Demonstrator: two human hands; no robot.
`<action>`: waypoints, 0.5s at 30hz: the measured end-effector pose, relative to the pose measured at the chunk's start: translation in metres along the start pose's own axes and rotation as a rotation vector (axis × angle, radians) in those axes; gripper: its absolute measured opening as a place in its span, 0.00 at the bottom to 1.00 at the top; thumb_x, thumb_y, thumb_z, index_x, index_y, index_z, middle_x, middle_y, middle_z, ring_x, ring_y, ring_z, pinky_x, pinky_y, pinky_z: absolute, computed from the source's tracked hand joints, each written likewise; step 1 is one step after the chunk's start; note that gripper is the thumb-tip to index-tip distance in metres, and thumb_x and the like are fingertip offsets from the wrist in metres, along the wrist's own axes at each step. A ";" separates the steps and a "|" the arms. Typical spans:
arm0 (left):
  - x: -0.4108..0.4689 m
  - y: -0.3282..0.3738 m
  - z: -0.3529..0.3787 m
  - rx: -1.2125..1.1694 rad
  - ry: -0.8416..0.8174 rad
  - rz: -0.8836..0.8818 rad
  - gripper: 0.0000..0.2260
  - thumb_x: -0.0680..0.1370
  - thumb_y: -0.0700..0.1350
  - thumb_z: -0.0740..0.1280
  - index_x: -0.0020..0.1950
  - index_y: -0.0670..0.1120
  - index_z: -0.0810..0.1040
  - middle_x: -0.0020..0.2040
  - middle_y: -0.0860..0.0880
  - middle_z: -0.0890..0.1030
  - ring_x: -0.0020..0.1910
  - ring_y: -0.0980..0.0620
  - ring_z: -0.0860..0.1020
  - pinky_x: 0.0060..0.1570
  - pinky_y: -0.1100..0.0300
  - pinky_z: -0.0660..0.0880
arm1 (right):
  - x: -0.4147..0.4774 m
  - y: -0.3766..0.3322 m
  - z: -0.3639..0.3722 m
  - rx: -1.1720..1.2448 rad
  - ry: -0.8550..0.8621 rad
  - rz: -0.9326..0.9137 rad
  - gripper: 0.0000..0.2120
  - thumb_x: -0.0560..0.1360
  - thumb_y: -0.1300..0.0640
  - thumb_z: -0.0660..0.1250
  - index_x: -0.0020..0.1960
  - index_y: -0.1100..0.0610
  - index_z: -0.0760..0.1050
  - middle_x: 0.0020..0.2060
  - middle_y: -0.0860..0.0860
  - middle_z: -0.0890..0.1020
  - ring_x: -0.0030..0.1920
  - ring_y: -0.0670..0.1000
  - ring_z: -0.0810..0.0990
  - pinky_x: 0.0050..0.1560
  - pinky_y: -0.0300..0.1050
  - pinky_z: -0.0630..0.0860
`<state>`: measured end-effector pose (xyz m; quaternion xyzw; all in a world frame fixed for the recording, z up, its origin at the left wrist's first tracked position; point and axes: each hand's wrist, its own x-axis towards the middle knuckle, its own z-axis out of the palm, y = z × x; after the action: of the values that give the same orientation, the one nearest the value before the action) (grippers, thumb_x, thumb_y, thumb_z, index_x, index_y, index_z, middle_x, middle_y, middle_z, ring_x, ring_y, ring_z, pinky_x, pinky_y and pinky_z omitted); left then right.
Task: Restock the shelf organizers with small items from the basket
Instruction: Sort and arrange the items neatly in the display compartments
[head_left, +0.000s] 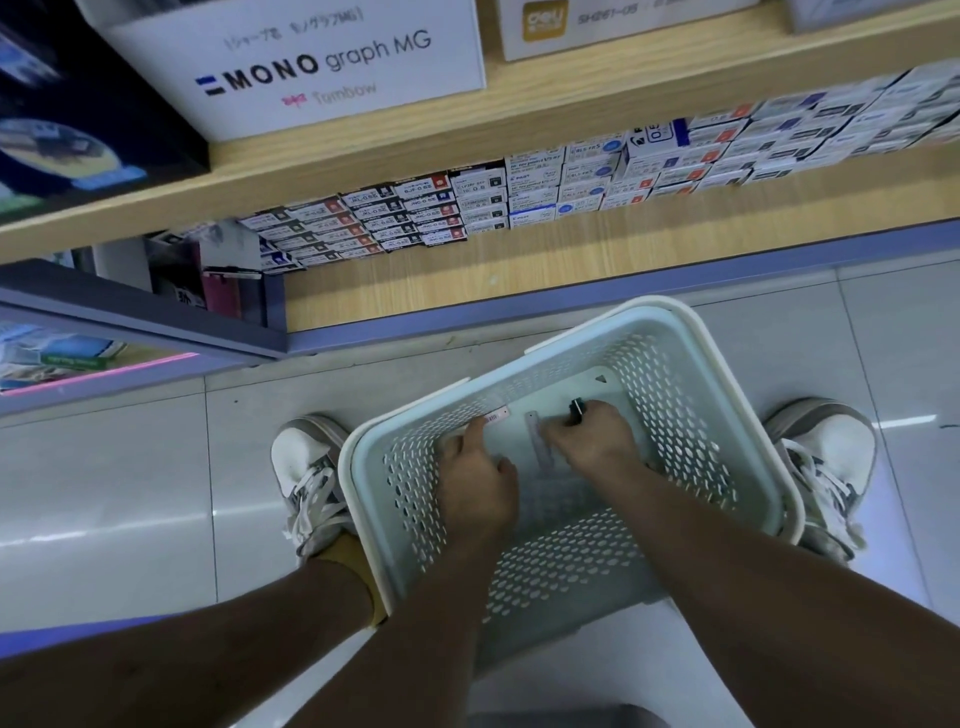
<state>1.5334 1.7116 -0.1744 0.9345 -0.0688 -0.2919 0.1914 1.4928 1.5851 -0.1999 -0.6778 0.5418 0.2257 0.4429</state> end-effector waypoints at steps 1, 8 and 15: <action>0.000 0.000 0.000 0.007 -0.011 -0.004 0.24 0.73 0.40 0.66 0.69 0.47 0.70 0.61 0.42 0.72 0.58 0.42 0.73 0.59 0.53 0.70 | -0.003 -0.001 0.002 -0.089 0.013 -0.050 0.16 0.71 0.43 0.69 0.45 0.57 0.77 0.40 0.52 0.80 0.45 0.55 0.80 0.43 0.43 0.72; 0.006 -0.002 0.002 0.187 0.017 0.122 0.20 0.74 0.41 0.65 0.65 0.43 0.72 0.64 0.43 0.70 0.64 0.43 0.68 0.64 0.53 0.65 | -0.011 -0.013 0.010 -0.378 0.072 -0.221 0.14 0.76 0.48 0.65 0.53 0.58 0.77 0.50 0.55 0.82 0.52 0.57 0.81 0.48 0.47 0.76; 0.018 0.002 -0.001 0.282 -0.031 0.171 0.11 0.77 0.42 0.64 0.58 0.43 0.77 0.58 0.45 0.74 0.53 0.43 0.77 0.51 0.52 0.73 | -0.011 -0.014 -0.010 0.180 -0.064 -0.034 0.08 0.71 0.53 0.68 0.42 0.57 0.77 0.34 0.52 0.79 0.38 0.53 0.79 0.40 0.40 0.74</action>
<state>1.5483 1.7062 -0.1821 0.9383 -0.1915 -0.2763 0.0816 1.5007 1.5830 -0.1814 -0.6369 0.5340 0.1901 0.5226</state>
